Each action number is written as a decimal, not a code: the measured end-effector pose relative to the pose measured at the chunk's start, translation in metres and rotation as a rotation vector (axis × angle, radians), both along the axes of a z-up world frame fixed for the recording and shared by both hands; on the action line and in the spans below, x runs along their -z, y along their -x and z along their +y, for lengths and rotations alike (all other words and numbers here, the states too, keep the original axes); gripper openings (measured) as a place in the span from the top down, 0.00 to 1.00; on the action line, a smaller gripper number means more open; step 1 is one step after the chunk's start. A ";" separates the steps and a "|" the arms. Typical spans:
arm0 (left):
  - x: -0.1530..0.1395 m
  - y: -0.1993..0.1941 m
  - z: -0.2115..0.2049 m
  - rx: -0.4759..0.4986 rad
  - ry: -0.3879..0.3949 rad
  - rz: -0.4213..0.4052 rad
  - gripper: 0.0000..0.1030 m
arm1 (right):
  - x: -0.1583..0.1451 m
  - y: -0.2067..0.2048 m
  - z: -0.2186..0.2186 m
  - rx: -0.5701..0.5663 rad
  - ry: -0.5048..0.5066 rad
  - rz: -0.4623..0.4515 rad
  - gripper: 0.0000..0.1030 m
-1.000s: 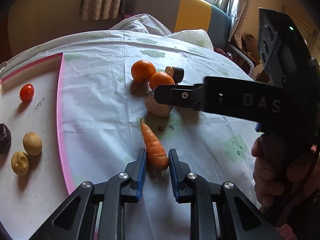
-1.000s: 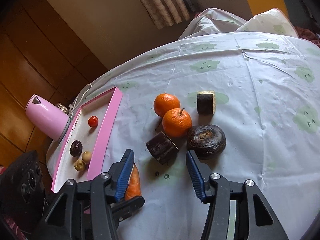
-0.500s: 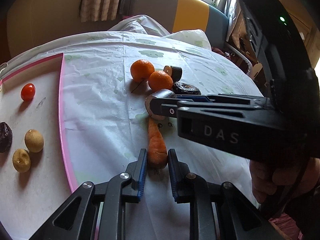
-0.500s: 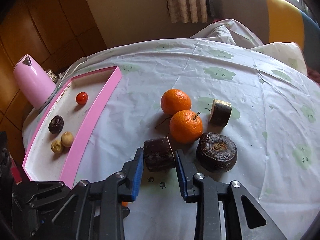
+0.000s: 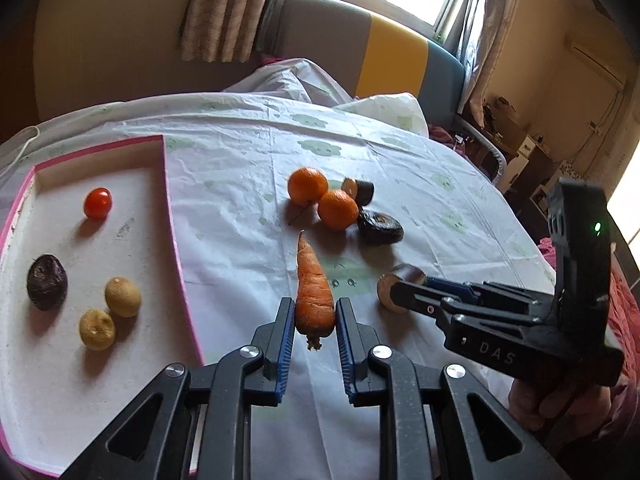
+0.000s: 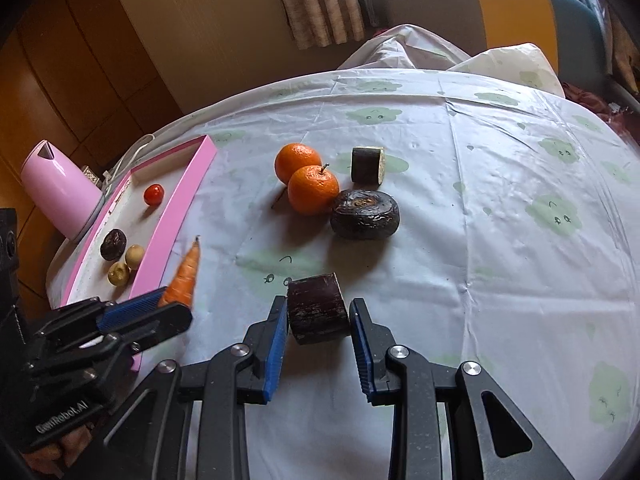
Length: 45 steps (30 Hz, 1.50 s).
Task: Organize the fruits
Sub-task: 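Carry the carrot into the tray with the left tool while the right tool grasps a cut taro piece, then carry the dark cut root piece into the tray and open the right tool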
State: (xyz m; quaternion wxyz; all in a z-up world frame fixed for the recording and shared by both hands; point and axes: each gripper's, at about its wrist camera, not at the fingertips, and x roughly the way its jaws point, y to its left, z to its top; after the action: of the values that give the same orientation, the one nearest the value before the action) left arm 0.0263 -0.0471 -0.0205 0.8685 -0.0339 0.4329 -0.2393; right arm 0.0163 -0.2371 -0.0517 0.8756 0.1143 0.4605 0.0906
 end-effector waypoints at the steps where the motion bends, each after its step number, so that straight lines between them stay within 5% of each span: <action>1: -0.005 -0.002 0.006 -0.022 -0.001 -0.009 0.80 | 0.001 -0.001 0.001 -0.002 0.004 0.002 0.70; 13: -0.002 -0.061 0.095 -0.316 -0.040 0.045 0.80 | 0.001 0.000 0.007 0.001 0.041 -0.005 0.70; 17: 0.005 -0.069 0.100 -0.376 -0.089 0.063 0.69 | 0.001 0.000 0.007 -0.002 0.045 -0.006 0.70; 34: -0.007 -0.031 0.104 -0.380 -0.074 0.046 0.69 | -0.004 -0.003 0.020 -0.022 0.062 -0.013 0.70; 45: -0.004 -0.017 0.132 -0.438 -0.069 0.046 0.69 | -0.038 0.004 0.082 -0.220 -0.062 -0.064 0.70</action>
State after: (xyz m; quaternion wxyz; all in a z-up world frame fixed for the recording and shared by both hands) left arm 0.0433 0.0845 -0.0170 0.8902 -0.1029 0.4429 -0.0292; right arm 0.0126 -0.1547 -0.0135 0.8706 0.0873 0.4392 0.2040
